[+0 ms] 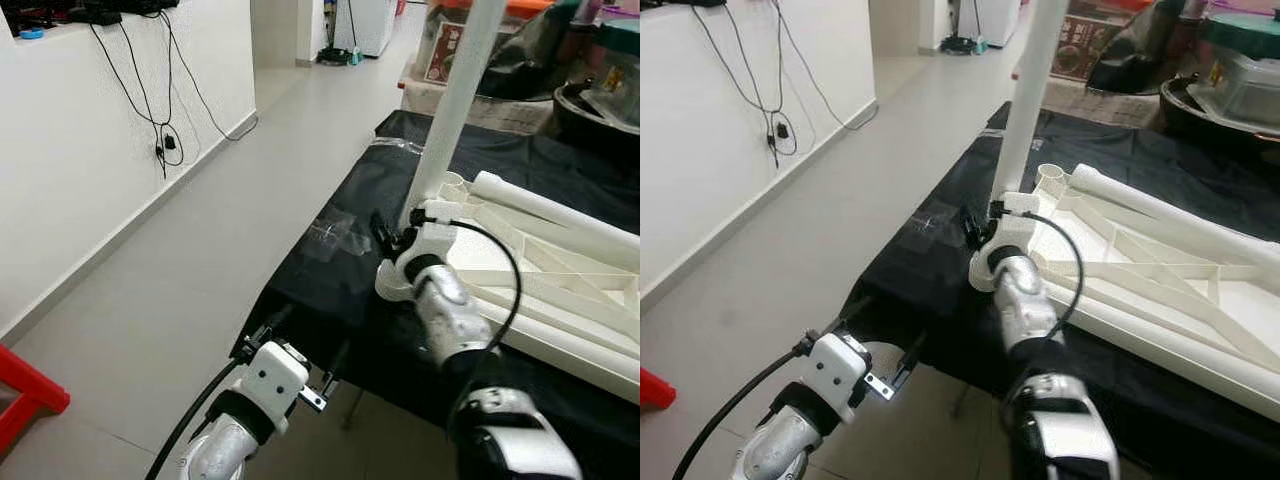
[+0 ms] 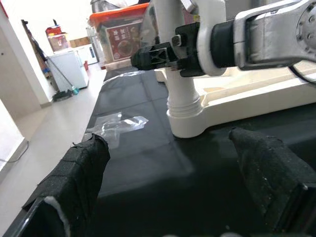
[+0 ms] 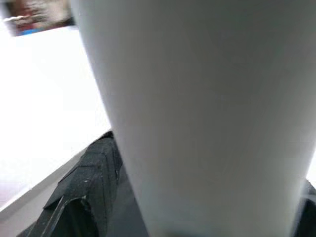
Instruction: Building children table
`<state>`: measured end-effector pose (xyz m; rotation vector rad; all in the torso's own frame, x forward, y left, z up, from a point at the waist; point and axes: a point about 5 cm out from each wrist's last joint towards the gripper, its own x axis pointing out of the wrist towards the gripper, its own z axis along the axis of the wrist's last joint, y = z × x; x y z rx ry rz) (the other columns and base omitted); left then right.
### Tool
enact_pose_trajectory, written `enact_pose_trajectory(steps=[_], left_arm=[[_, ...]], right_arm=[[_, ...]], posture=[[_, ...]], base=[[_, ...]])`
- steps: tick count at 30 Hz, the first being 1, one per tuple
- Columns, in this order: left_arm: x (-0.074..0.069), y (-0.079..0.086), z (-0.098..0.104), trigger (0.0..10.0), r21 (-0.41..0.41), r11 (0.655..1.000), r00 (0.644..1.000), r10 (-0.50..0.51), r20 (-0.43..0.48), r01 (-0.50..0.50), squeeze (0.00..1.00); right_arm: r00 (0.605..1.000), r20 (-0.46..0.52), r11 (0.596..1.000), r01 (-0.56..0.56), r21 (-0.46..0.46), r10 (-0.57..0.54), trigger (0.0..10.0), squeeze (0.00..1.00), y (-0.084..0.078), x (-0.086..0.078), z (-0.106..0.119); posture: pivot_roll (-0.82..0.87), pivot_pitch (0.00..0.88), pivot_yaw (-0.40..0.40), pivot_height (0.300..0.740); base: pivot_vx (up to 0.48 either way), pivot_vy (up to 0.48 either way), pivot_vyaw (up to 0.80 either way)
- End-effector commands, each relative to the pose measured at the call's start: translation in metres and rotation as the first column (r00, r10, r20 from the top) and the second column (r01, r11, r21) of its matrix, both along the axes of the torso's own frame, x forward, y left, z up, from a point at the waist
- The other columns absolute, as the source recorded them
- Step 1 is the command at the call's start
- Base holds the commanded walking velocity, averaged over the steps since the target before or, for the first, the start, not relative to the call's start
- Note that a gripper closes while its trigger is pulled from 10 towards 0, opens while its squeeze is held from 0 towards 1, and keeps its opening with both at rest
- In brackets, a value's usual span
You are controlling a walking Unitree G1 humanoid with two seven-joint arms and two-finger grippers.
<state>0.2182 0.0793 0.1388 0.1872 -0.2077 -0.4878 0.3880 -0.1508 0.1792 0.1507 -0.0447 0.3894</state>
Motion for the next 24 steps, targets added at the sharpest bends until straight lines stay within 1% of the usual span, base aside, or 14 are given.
enact_pose_trajectory(steps=[1, 4, 5, 6, 8, 10, 12, 13, 15, 16, 20, 22, 23, 24], left_arm=[[0.000, -0.002, -0.005, 10.0, 0.012, 1.000, 1.000, -0.002, -0.024, 0.002, 0.00], [0.000, -0.002, -0.004, 10.0, 0.013, 1.000, 1.000, -0.001, -0.023, 0.002, 0.00], [0.000, -0.002, -0.004, 10.0, 0.013, 1.000, 1.000, -0.001, -0.023, 0.002, 0.00], [0.000, -0.001, -0.004, 10.0, 0.013, 1.000, 1.000, 0.000, -0.024, 0.001, 0.00], [0.000, -0.001, -0.004, 10.0, 0.013, 1.000, 1.000, 0.000, -0.025, 0.000, 0.00], [0.000, -0.001, -0.005, 10.0, 0.015, 1.000, 1.000, -0.001, -0.025, 0.001, 0.00], [0.000, -0.001, -0.005, 10.0, 0.015, 1.000, 1.000, -0.001, -0.025, 0.001, 0.00], [0.000, -0.002, -0.005, 10.0, 0.016, 1.000, 1.000, -0.001, -0.025, 0.002, 0.00], [0.000, -0.002, -0.005, 10.0, 0.016, 1.000, 1.000, -0.001, -0.025, 0.002, 0.00], [0.000, -0.002, -0.005, 10.0, 0.016, 1.000, 1.000, -0.001, -0.025, 0.001, 0.00], [0.000, -0.002, -0.005, 10.0, 0.016, 1.000, 1.000, -0.001, -0.025, 0.001, 0.00], [0.000, -0.001, -0.005, 10.0, 0.016, 1.000, 1.000, 0.000, -0.024, 0.000, 0.00], [0.000, -0.001, -0.006, 10.0, 0.016, 1.000, 1.000, 0.000, -0.024, 0.001, 0.00], [0.000, -0.001, -0.006, 10.0, 0.016, 1.000, 1.000, 0.000, -0.024, 0.001, 0.00]], right_arm=[[0.950, -0.045, 0.947, -0.312, -0.078, 0.309, 10.0, 0.00, 0.027, -0.004, -0.005], [0.863, -0.082, 0.850, -0.505, -0.154, 0.498, 10.0, 0.00, 0.038, -0.010, -0.007], [0.863, -0.082, 0.850, -0.505, -0.154, 0.498, 10.0, 0.00, 0.038, -0.010, -0.007], [0.802, -0.092, 0.785, -0.597, -0.169, 0.590, 10.0, 0.00, 0.043, -0.013, -0.005], [0.790, -0.094, 0.771, -0.613, -0.174, 0.606, 10.0, 0.00, 0.044, -0.014, -0.005], [0.716, -0.093, 0.704, -0.697, -0.137, 0.692, 10.0, 0.00, 0.051, -0.017, -0.002], [0.687, -0.092, 0.677, -0.727, -0.117, 0.721, 10.0, 0.00, 0.053, -0.019, -0.002], [0.664, -0.091, 0.655, -0.748, -0.110, 0.742, 7.4, 0.00, 0.055, -0.020, -0.001], [0.653, -0.091, 0.645, -0.757, -0.102, 0.752, 7.4, 0.00, 0.056, -0.020, -0.002], [0.631, -0.094, 0.625, -0.776, -0.089, 0.770, 0.0, 0.00, 0.056, -0.021, -0.003], [0.618, -0.084, 0.612, -0.786, -0.086, 0.782, 0.0, 0.00, 0.057, -0.022, -0.005], [0.634, -0.076, 0.628, -0.773, -0.092, 0.770, 0.0, 0.00, 0.058, -0.021, -0.006], [0.682, -0.067, 0.674, -0.731, -0.110, 0.728, 0.0, 0.00, 0.059, -0.019, -0.006], [0.682, -0.067, 0.674, -0.731, -0.110, 0.728, 0.0, 0.00, 0.059, -0.019, -0.006]], posture=[[0.08, 0.081, -0.080, 0.740], [0.09, 0.085, -0.082, 0.740], [0.09, 0.085, -0.082, 0.740], [0.09, 0.086, -0.082, 0.740], [0.09, 0.086, -0.082, 0.740], [0.09, 0.087, -0.083, 0.740], [0.09, 0.085, -0.082, 0.740], [0.10, 0.085, -0.085, 0.740], [0.10, 0.085, -0.086, 0.740], [0.10, 0.087, -0.085, 0.740], [0.10, 0.087, -0.085, 0.740], [0.10, 0.086, -0.085, 0.740], [0.09, 0.086, -0.084, 0.740], [0.09, 0.086, -0.084, 0.740]], base=[[0.000, 0.000, 0.00], [0.000, 0.000, 0.00], [0.000, 0.000, 0.00], [0.000, 0.000, 0.00], [0.000, 0.000, 0.00], [0.000, 0.000, 0.00], [0.000, 0.000, 0.00], [0.000, 0.000, 0.00], [0.000, 0.000, 0.00], [0.000, 0.000, 0.00], [0.000, 0.000, 0.00], [0.000, 0.000, 0.00], [0.000, 0.000, 0.00], [0.000, 0.000, 0.00]])
